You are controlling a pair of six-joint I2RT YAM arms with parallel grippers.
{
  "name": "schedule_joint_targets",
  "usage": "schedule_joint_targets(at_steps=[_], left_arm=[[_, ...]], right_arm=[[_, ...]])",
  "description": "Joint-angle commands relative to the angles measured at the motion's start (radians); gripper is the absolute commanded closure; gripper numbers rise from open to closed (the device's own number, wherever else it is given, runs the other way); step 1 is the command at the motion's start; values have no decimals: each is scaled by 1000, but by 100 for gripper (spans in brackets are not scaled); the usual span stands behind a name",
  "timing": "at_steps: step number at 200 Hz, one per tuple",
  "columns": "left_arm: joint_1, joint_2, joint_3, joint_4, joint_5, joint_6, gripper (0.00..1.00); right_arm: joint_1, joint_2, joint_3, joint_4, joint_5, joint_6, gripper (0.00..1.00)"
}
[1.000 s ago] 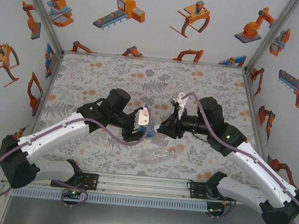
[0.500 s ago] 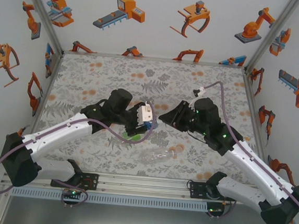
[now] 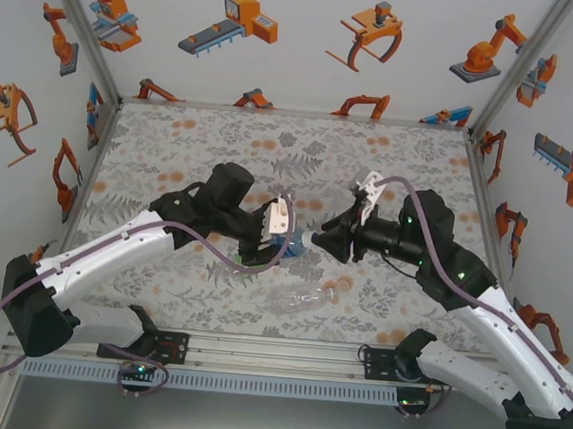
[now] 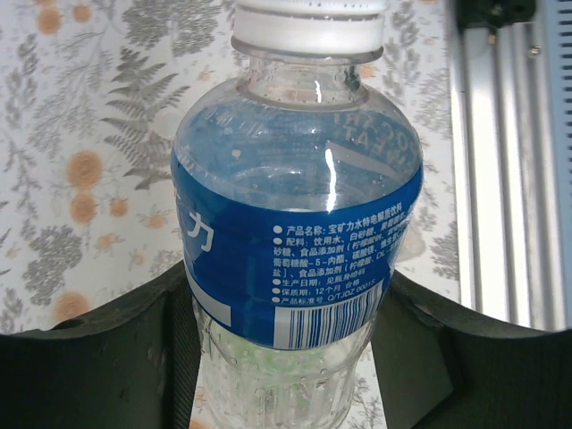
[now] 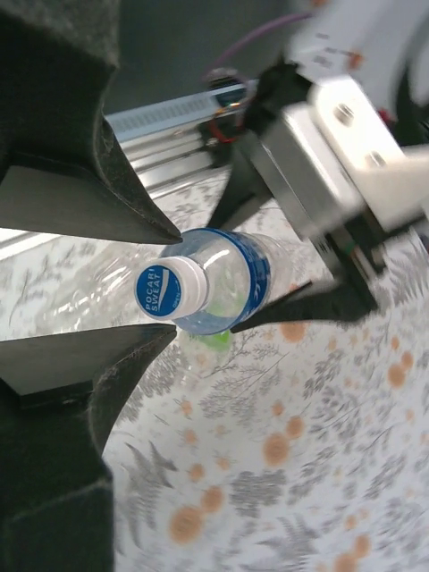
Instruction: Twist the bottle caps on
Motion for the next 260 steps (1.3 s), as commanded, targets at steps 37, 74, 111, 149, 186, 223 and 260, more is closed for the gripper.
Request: schedule_joint_targets(at_steps=[37,74,111,149,186,223,260], left_arm=[[-7,-19,44,-96,127,40,100],[-8,-23,46,-102,137,38,100],[-9,-27,44,-103,140,39,100],[-10,-22,46,-103,153,37,100],[-14,-18,49,-102,155,35,100],[-14,-19,49,-103,155,35,100],[-14,-26,47,-100,148,36,100]], right_arm=[[8,26,26,-46,-310,-459,48],[9,36,5,-14,-322,-452,54],[8,35,-13,-18,-295,-451,54],[9,35,-21,-17,-269,-451,53],[9,41,-28,6,-304,-441,57],[9,48,-28,-2,-305,-437,65],[9,44,-35,3,-272,-363,84]])
